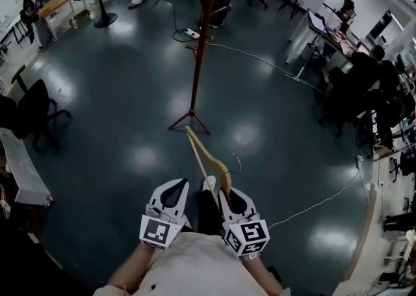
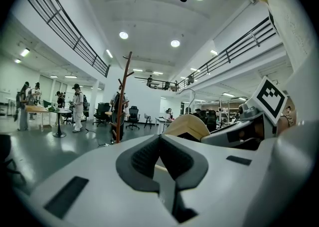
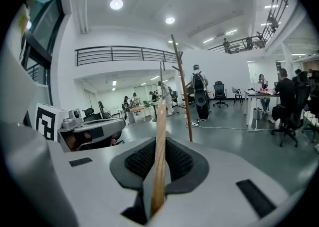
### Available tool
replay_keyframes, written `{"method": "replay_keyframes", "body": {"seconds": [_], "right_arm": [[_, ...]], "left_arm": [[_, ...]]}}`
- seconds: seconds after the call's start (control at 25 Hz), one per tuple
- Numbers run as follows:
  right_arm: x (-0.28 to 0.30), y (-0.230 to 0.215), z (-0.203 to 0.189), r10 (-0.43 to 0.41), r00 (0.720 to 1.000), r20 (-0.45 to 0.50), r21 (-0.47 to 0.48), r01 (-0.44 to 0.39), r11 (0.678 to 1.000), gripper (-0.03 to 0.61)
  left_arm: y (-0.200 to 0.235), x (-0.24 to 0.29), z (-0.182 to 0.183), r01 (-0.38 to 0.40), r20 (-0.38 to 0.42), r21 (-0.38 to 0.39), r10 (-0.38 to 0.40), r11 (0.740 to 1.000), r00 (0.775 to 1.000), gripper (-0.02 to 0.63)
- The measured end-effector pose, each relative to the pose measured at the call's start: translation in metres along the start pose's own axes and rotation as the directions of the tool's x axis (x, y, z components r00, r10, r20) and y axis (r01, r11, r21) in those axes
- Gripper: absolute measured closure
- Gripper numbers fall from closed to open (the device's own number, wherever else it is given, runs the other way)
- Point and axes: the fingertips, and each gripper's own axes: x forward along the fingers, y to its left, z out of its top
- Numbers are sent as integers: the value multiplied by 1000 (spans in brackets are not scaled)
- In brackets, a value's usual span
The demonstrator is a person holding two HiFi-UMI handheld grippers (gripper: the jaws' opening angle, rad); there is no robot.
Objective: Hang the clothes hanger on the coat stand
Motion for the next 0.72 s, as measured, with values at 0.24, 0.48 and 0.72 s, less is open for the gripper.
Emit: {"method": "replay_keyframes", "body": {"seconds": [0.24, 0.48, 0.72], "right_arm": [[41, 10, 5, 77, 997, -20, -17, -78, 997, 509], [89, 8, 11, 140, 989, -50, -21, -141, 990, 509], [132, -19, 27, 174, 981, -91, -10, -175, 984, 509]], "left_arm": [[37, 5, 13, -92, 74, -16, 93, 996, 993, 601], [71, 22, 0, -151, 9, -16, 151, 988, 989, 601], [100, 65, 5, -194, 6, -41, 194, 980, 981, 601]]}}
